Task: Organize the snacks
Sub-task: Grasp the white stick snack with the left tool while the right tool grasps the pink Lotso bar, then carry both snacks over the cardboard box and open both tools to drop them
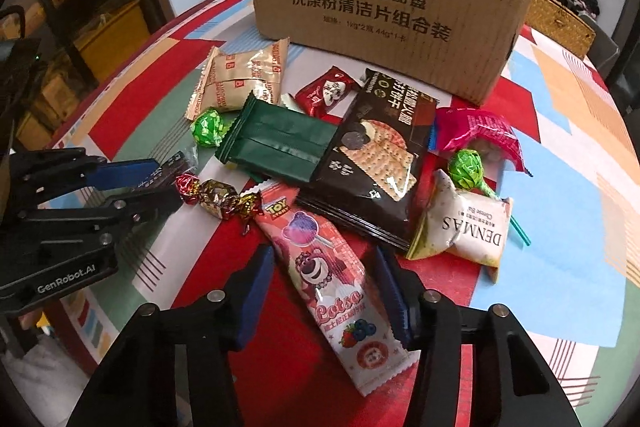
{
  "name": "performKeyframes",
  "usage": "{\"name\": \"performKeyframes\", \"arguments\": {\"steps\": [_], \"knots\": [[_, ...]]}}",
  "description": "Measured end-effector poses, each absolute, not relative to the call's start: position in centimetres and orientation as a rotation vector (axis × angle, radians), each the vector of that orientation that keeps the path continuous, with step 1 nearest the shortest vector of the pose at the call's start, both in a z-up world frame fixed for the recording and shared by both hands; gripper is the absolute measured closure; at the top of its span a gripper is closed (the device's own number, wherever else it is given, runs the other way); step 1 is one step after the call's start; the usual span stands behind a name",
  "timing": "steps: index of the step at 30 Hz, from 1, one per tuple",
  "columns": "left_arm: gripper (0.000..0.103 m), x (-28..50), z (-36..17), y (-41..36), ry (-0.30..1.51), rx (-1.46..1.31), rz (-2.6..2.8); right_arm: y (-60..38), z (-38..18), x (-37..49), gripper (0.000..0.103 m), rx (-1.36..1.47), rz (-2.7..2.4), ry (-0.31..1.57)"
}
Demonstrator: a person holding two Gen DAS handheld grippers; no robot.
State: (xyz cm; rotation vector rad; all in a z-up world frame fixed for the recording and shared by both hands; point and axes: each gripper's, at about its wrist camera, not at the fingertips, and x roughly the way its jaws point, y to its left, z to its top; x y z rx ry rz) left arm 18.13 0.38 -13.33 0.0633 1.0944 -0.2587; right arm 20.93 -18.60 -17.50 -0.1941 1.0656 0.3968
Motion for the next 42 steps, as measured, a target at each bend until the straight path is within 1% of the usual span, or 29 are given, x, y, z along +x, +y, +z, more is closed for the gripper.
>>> {"name": "performKeyframes", "arguments": {"steps": [2,4,6,9,15,29,30,31,32,36,41,42], "knots": [[0.074,18.2,-13.4,0.5,1.091,0.059,-0.258,-18.4,-17.5,20.9,0.055,-0.195,0.406,1.064],[0.078,18.3,-13.4,0.6,1.088,0.056,-0.256,-18.1,-17.5,20.9,0.060,-0.204,0.409,1.061],[0.081,18.3,-13.4,0.7,1.088,0.041,-0.260,-17.8,-17.5,20.7,0.068,-0.213,0.417,1.057],[0.082,18.1,-13.3,0.8,1.090,0.025,-0.271,-17.4,-17.4,20.4,0.074,-0.226,0.424,1.052],[0.084,16.9,-12.5,0.5,1.076,0.009,-0.288,-17.2,-16.5,19.5,0.079,-0.221,0.427,1.029],[0.085,14.7,-8.8,-0.3,0.979,0.026,-0.307,-18.3,-12.4,16.2,0.080,-0.189,0.419,0.919],[0.087,14.8,-8.5,-0.3,0.970,0.024,-0.311,-18.4,-12.0,16.2,0.080,-0.184,0.418,0.909],[0.093,14.8,-8.2,-0.4,0.956,0.024,-0.315,-18.5,-11.7,16.1,0.080,-0.180,0.417,0.900],[0.093,14.9,-7.6,-0.5,0.943,0.022,-0.315,-18.6,-11.4,16.1,0.080,-0.176,0.414,0.888],[0.093,15.3,-6.1,-0.7,0.898,0.024,-0.322,-19.1,-9.8,16.4,0.080,-0.160,0.400,0.841],[0.093,15.8,-5.5,-0.5,0.901,0.007,-0.318,-19.4,-8.2,17.2,0.080,-0.158,0.392,0.785],[0.091,15.8,-5.7,-0.5,0.910,0.005,-0.318,-19.3,-8.2,17.4,0.080,-0.154,0.394,0.782]]}}
